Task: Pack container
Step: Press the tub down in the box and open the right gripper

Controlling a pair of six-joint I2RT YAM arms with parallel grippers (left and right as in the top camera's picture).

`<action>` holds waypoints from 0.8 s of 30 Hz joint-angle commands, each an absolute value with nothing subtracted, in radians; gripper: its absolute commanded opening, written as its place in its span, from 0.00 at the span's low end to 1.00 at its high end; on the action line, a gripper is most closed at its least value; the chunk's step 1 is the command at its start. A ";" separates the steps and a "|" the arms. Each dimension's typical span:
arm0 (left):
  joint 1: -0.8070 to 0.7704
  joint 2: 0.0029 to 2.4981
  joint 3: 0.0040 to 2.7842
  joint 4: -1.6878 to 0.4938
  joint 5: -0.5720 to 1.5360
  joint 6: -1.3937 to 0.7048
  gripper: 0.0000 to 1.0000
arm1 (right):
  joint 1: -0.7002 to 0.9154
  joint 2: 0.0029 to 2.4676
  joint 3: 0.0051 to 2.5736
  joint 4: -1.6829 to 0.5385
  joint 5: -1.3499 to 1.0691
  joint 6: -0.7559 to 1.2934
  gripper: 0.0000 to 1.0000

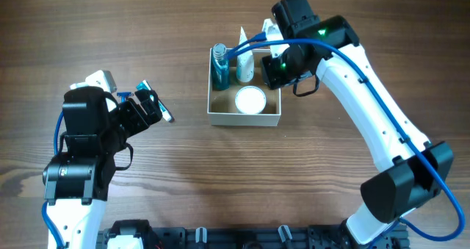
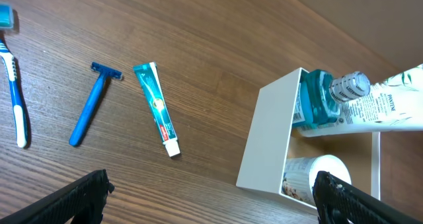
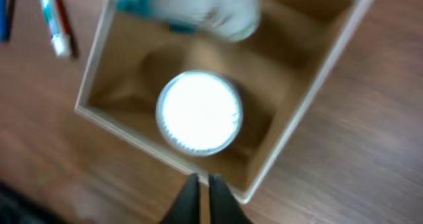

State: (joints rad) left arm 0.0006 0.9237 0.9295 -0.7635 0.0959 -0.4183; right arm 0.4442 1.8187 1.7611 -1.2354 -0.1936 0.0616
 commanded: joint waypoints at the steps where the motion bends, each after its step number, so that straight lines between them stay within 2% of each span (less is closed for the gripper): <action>1: -0.004 0.926 0.949 -0.765 0.107 -0.427 1.00 | 0.525 1.812 1.763 -1.240 -0.271 0.001 0.04; 5: -0.004 0.926 0.949 -0.765 0.107 -0.427 1.00 | 0.618 1.819 1.763 -1.200 -0.188 0.065 0.04; 10: -0.004 0.926 0.949 -0.768 0.107 -0.427 1.00 | 0.650 1.869 1.762 -1.135 -0.184 0.092 0.04; 24: -0.004 0.926 0.949 -0.768 0.107 -0.427 1.00 | 0.655 2.024 1.760 -1.039 -0.122 0.250 0.04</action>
